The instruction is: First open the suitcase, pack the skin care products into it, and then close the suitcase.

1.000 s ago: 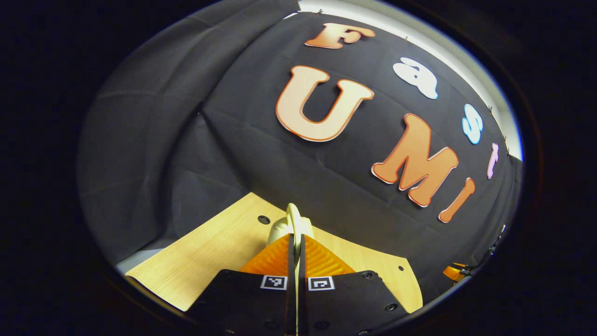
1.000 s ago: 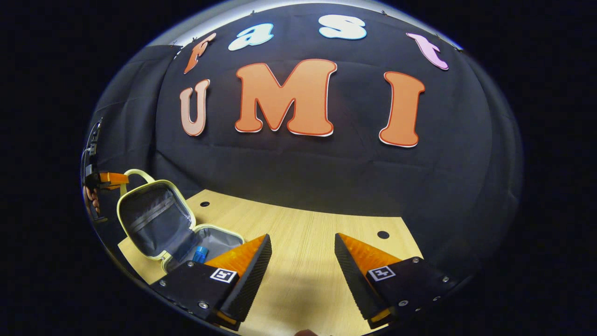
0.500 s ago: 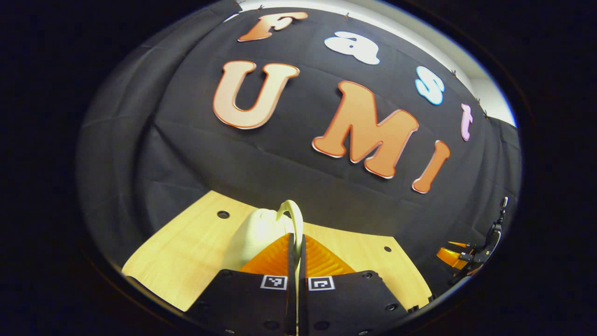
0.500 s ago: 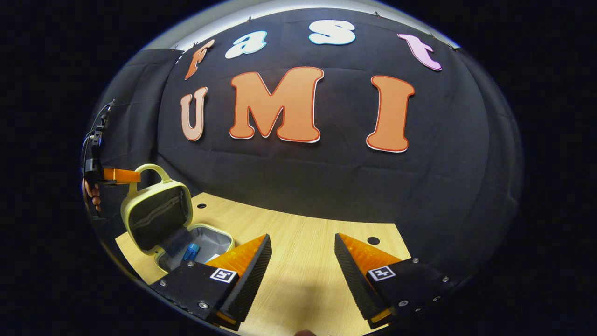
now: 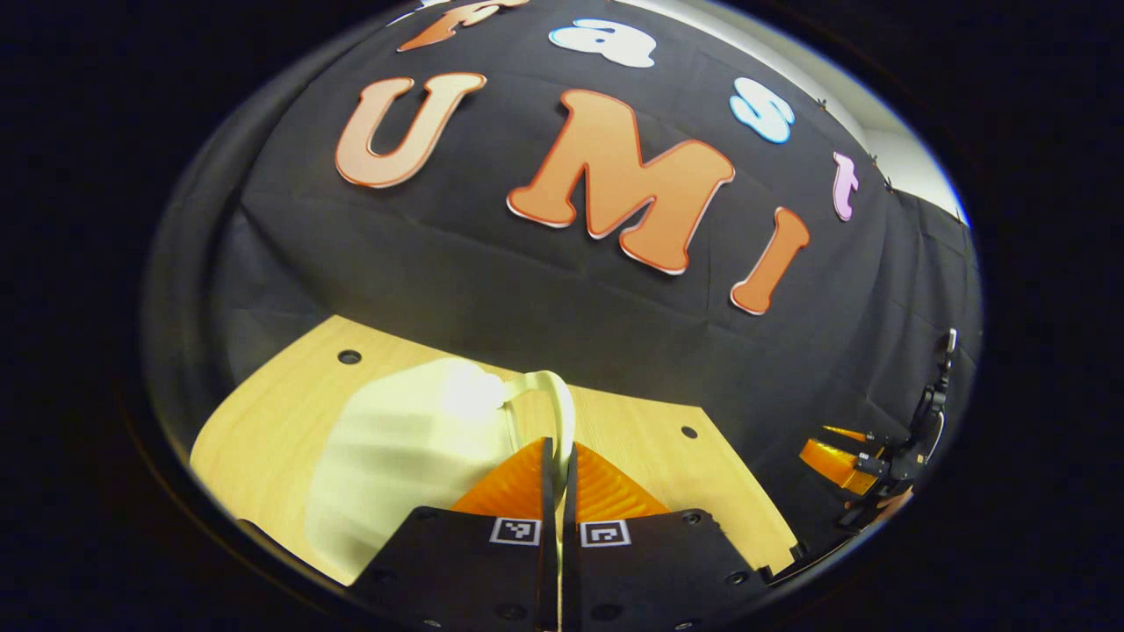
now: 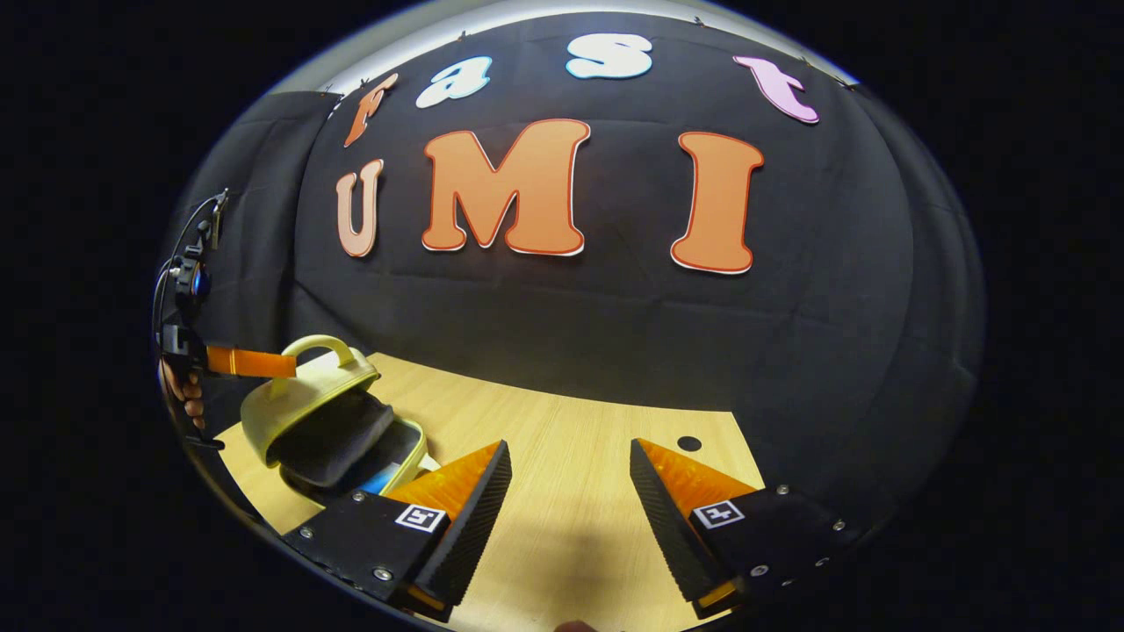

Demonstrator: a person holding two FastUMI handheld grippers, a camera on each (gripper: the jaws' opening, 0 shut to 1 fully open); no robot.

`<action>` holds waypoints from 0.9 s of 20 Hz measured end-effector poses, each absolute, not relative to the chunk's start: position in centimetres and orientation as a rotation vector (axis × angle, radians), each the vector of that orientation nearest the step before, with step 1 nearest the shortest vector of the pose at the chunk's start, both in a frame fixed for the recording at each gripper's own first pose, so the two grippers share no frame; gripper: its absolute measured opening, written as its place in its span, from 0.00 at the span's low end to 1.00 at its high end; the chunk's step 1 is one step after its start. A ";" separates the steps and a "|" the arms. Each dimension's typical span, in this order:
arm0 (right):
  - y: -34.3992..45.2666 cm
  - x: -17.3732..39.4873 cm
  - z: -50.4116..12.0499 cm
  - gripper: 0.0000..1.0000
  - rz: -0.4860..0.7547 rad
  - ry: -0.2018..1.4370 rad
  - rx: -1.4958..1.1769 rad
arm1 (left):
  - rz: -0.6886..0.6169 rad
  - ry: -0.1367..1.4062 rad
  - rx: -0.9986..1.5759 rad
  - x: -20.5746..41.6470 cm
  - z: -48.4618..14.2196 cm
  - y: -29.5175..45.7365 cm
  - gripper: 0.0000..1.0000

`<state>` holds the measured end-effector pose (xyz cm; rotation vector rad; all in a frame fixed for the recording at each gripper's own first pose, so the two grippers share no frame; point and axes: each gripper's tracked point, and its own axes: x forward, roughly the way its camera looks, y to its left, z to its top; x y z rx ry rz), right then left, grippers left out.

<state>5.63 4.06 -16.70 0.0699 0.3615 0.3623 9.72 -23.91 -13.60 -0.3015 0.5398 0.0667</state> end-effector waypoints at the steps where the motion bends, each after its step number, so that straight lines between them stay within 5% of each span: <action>1: 3.8 5.5 -17.0 0.88 0.363 0.366 0.066 | 0.055 0.566 -0.297 10.0 -14.7 -24.8 0.02; 11: 2.2 3.7 -19.7 0.87 0.377 0.419 0.089 | 0.041 0.783 -0.123 11.0 -21.6 -29.1 0.11; 14: 2.1 3.2 -20.1 0.87 0.384 0.430 0.105 | -0.004 0.768 -0.169 10.8 -21.1 -31.4 0.30; 16: 1.7 3.2 -19.9 0.87 0.377 0.420 0.106 | -0.031 0.723 -0.156 11.6 -19.9 -32.6 0.24; 18: 1.6 3.4 -19.1 0.87 0.367 0.398 0.119 | -0.046 0.664 -0.138 12.2 -18.3 -33.3 0.56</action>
